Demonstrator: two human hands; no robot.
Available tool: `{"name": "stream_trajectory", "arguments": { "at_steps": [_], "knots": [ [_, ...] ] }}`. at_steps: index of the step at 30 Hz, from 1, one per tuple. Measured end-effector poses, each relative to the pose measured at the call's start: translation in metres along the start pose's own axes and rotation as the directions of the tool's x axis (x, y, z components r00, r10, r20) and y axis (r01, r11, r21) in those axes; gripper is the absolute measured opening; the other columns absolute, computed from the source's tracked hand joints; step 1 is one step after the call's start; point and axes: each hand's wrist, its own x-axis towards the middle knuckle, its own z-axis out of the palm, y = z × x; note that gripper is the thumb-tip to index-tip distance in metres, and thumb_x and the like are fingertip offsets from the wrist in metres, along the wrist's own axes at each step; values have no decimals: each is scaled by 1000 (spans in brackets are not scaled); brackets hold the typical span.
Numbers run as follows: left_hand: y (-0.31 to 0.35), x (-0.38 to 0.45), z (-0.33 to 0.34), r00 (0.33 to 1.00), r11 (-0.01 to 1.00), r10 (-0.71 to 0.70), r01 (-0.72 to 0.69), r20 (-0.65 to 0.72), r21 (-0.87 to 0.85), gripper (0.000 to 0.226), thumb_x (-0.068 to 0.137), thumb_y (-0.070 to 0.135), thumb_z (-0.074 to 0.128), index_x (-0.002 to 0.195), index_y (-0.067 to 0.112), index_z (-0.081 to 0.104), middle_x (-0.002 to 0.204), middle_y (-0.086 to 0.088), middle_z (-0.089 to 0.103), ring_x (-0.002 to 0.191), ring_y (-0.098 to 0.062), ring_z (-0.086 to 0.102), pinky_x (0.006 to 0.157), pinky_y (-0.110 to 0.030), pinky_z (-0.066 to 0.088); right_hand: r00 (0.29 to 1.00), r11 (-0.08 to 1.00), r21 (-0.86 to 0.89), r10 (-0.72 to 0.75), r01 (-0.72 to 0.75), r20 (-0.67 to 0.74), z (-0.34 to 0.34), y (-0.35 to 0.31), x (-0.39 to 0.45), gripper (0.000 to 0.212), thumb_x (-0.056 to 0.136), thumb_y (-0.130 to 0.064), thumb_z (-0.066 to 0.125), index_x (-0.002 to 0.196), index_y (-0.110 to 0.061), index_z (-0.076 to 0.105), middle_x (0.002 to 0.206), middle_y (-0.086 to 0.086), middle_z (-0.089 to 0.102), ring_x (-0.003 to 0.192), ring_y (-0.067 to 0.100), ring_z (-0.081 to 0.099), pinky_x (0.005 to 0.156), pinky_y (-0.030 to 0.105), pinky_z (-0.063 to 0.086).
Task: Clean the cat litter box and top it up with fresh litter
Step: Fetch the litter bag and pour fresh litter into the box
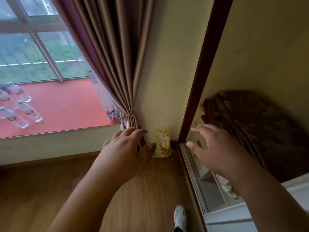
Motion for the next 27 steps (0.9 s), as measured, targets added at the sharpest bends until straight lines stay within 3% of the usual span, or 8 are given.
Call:
{"name": "stream_trajectory", "arguments": {
  "at_steps": [10,20,27],
  "knots": [
    [-5,131,9,992,992,-122,122,-18,32,54,99,61,37,150,44,32,156,16,35,146,-13,30,117,-42,33,989,995,22,-103,102,103,5,28,185,55,95,-51,56,144,-30,45,152,-10,40,130,16,48,102,35,43],
    [-22,259,45,984,986,-161,164,71,-38,51,98,60,40,145,40,41,149,14,43,139,-13,39,112,-43,41,968,998,39,-48,39,248,49,56,312,55,94,-50,59,144,-32,44,152,-8,41,133,18,47,103,38,46],
    [-53,364,82,982,994,-92,101,162,-47,83,77,77,17,143,36,48,146,7,51,137,-20,47,110,-47,43,971,992,69,90,-108,223,91,81,366,53,94,-48,60,141,-27,49,148,-4,45,132,21,48,102,40,47]
  ]
}}
